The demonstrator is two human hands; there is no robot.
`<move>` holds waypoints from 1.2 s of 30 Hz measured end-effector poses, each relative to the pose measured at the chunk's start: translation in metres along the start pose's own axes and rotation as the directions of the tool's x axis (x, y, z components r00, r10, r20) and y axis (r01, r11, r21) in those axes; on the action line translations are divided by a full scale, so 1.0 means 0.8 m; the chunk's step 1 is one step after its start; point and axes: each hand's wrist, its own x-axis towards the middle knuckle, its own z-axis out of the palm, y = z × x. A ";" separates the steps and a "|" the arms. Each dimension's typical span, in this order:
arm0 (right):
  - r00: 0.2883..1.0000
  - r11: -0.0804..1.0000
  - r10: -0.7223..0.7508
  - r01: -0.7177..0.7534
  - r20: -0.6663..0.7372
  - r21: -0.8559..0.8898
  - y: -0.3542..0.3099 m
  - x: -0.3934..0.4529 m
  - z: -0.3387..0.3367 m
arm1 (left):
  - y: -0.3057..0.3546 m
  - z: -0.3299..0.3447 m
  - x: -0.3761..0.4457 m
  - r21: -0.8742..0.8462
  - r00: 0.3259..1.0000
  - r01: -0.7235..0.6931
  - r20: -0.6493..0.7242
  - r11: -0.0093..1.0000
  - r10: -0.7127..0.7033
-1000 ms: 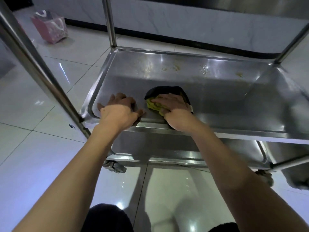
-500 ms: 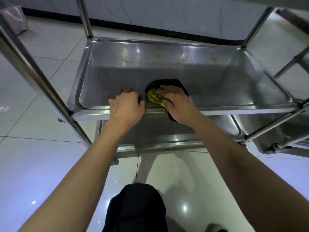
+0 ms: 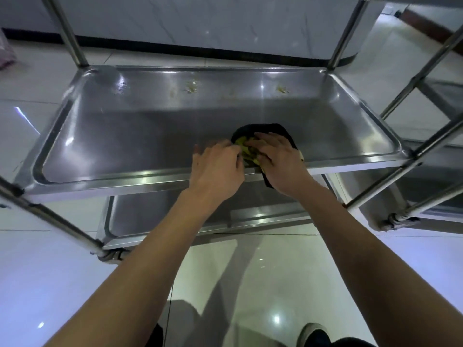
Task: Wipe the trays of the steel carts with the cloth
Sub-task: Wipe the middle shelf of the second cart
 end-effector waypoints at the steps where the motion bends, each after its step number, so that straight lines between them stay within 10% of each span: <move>1: 1.000 1.000 0.008 -0.008 -0.009 0.000 0.006 0.000 0.000 | 0.008 0.005 0.005 0.002 1.000 -0.006 0.000 1.000 0.006; 26: 0.831 0.837 0.544 -0.547 -0.117 0.003 0.295 -0.022 -0.111 | 0.096 0.057 0.055 0.074 0.999 0.039 0.030 0.997 -0.041; 36: 0.844 0.847 0.525 -0.531 -0.108 -0.030 0.239 -0.033 -0.095 | 0.084 0.050 0.052 0.063 0.998 -0.046 0.051 0.997 0.042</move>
